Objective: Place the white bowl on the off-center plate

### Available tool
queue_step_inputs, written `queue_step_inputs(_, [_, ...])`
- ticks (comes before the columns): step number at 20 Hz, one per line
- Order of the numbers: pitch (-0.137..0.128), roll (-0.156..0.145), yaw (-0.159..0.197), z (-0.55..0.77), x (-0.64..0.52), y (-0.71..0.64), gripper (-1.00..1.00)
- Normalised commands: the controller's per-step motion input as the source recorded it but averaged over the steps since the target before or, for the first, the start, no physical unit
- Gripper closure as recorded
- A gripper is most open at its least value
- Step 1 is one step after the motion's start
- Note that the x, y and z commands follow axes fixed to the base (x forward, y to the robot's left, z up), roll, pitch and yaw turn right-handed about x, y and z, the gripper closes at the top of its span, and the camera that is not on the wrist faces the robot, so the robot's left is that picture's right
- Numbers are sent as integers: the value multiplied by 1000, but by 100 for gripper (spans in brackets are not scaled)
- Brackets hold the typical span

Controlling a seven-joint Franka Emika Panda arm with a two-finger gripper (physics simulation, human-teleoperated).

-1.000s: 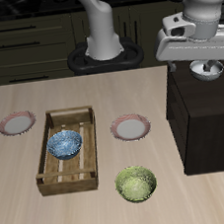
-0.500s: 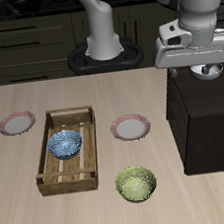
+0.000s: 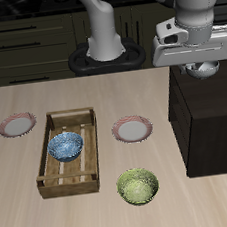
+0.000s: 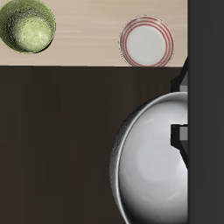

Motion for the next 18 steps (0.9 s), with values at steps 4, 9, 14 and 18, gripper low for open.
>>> queue_step_inputs(4, [-18,-5,-11,66,-44,-92,100])
queue_step_inputs(9, [-22,3,-16,148,-116,-67,100])
queue_step_inputs(14, [-29,35,-2,144,-257,-168,100])
queue_step_inputs(18, [-36,33,64,32,-333,-193,100])
